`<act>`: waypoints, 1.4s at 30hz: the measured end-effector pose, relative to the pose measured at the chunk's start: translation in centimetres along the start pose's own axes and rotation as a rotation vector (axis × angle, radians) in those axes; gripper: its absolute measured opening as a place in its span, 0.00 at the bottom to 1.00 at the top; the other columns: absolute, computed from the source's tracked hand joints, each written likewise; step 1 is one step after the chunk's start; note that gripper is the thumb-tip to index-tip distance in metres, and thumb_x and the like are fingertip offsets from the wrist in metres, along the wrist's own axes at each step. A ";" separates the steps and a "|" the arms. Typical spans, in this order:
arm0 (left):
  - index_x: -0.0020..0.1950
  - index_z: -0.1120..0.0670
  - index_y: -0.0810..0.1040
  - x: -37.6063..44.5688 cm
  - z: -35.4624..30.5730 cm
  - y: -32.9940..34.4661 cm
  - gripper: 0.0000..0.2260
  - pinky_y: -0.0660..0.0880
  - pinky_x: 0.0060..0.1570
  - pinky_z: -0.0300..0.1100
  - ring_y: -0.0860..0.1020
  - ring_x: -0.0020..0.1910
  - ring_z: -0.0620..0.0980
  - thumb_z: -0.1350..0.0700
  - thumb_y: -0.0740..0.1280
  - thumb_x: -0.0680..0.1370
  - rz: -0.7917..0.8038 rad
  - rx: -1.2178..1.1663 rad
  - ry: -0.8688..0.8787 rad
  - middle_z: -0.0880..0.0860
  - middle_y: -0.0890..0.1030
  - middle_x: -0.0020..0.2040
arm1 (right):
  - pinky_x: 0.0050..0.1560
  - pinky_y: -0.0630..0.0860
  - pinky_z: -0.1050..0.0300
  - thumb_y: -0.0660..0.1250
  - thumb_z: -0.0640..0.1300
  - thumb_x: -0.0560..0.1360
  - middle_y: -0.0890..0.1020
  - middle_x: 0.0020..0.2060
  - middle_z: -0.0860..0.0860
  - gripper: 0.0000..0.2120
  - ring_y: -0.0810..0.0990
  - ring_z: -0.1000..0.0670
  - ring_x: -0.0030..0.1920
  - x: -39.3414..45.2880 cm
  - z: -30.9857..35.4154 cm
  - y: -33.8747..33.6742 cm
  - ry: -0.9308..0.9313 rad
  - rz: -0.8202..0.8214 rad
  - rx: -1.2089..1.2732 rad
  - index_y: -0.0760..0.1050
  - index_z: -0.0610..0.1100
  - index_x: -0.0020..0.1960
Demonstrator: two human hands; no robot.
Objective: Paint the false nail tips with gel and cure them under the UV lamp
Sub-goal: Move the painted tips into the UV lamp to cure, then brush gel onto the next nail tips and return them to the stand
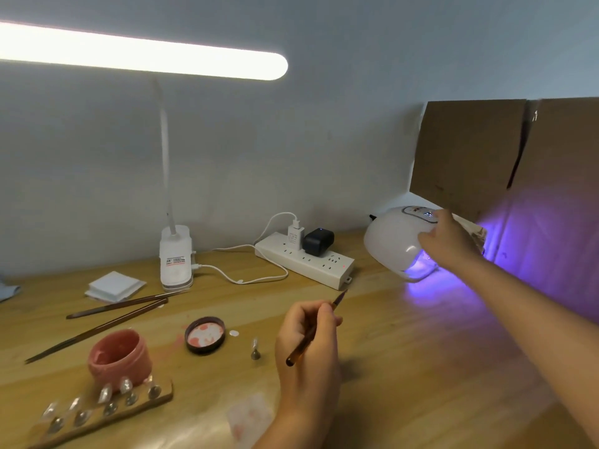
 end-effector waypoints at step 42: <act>0.44 0.50 0.81 -1.3 -7.7 -27.9 0.08 0.76 0.52 0.51 0.82 0.46 0.43 0.57 0.64 0.80 -0.239 0.143 0.043 0.46 0.84 0.39 | 0.33 0.68 0.59 0.64 0.60 0.74 0.77 0.36 0.58 0.18 0.74 0.55 0.41 -33.0 26.1 12.6 -0.628 0.474 -0.046 0.78 0.55 0.60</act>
Point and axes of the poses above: each hand's wrist, its own x-axis towards the middle knuckle, its own y-axis out of the palm, z = x × y, the point moved 9 cm from there along x, towards the middle knuckle
